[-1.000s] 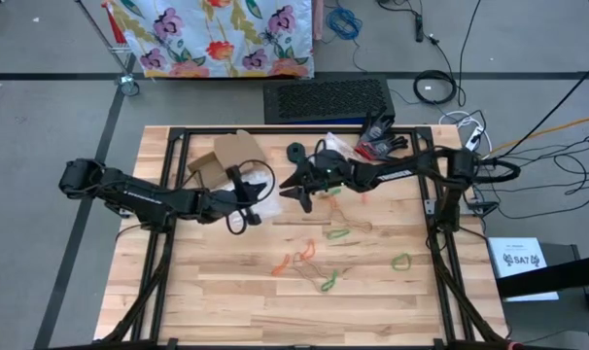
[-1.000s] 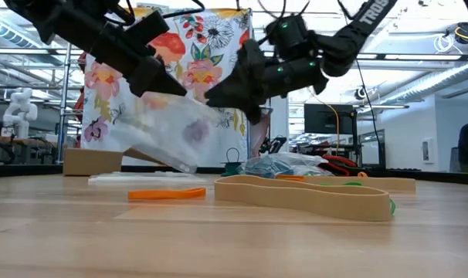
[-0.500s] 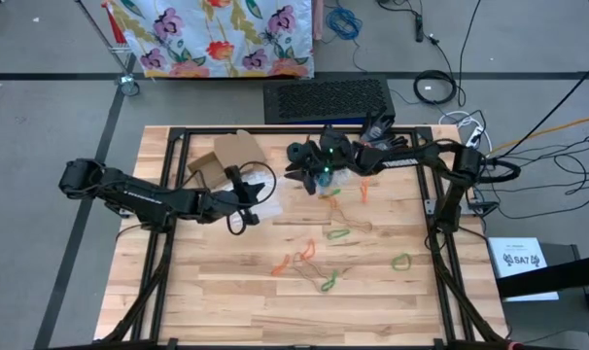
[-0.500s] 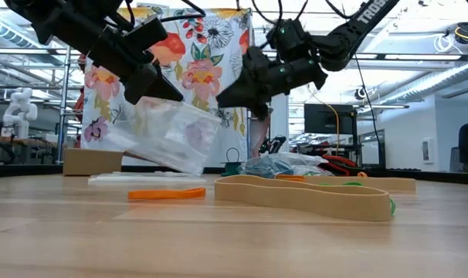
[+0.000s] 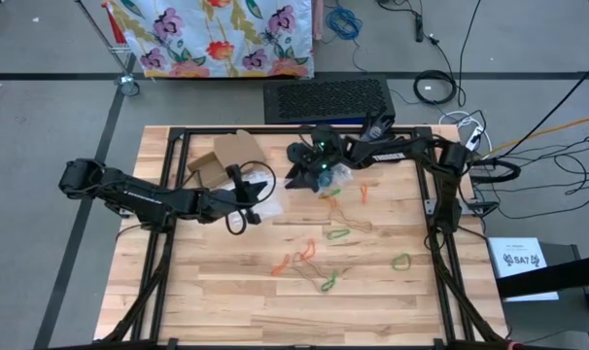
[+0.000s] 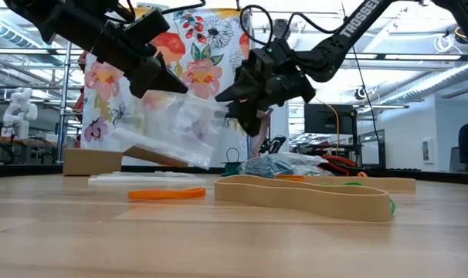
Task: Sort rubber bands
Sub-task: Open the transparent zip bag
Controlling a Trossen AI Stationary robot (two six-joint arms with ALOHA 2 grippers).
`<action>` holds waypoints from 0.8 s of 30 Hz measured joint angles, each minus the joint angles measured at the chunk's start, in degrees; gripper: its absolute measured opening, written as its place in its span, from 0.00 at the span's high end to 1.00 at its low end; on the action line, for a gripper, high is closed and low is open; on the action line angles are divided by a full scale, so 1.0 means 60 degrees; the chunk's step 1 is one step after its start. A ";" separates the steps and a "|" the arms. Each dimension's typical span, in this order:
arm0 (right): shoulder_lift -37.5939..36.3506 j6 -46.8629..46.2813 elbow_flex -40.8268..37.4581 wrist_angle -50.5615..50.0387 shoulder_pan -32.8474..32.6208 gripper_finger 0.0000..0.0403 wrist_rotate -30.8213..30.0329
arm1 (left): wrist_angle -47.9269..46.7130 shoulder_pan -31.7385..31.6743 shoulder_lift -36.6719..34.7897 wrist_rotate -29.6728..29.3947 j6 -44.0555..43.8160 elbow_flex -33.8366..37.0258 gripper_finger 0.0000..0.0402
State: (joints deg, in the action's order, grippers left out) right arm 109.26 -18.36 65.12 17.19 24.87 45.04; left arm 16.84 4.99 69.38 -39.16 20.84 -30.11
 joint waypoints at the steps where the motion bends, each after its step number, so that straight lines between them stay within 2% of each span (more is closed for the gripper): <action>1: 0.0103 -0.0019 0.0095 -0.0004 -0.0050 0.57 0.0075 | 0.0082 0.0000 0.0000 0.0003 0.0093 0.0000 1.00; 5: 0.0375 0.0063 0.0464 0.0000 -0.0106 0.58 0.0011 | 0.0106 0.0000 0.0000 0.0000 0.0182 0.0000 1.00; 10: 0.0360 0.0152 0.0794 -0.0004 -0.0120 0.64 0.0935 | -0.0055 -0.0007 0.0000 -0.0031 0.0172 0.0000 1.00; 13: 0.0351 0.0252 0.0923 -0.0059 -0.0226 0.75 0.1051 | -0.0043 -0.0007 0.0000 -0.0069 0.0171 0.0000 1.00; 17: 0.0348 0.0689 0.0930 -0.0373 -0.0367 0.95 0.0965 | -0.0043 -0.0007 0.0000 -0.0069 0.0156 0.0000 0.99; 19: 0.0348 0.0954 0.0930 -0.0760 -0.0432 0.98 0.0769 | -0.0044 -0.0007 0.0000 -0.0076 0.0153 0.0000 0.97; 24: 0.0344 0.1710 0.0930 -0.1698 -0.0609 0.99 -0.0527 | -0.0040 -0.0007 0.0000 -0.0091 -0.0159 0.0000 0.96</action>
State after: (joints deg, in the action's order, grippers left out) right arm 111.33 -8.10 70.70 7.00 21.21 41.88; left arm 16.60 4.95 69.38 -39.70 19.89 -30.11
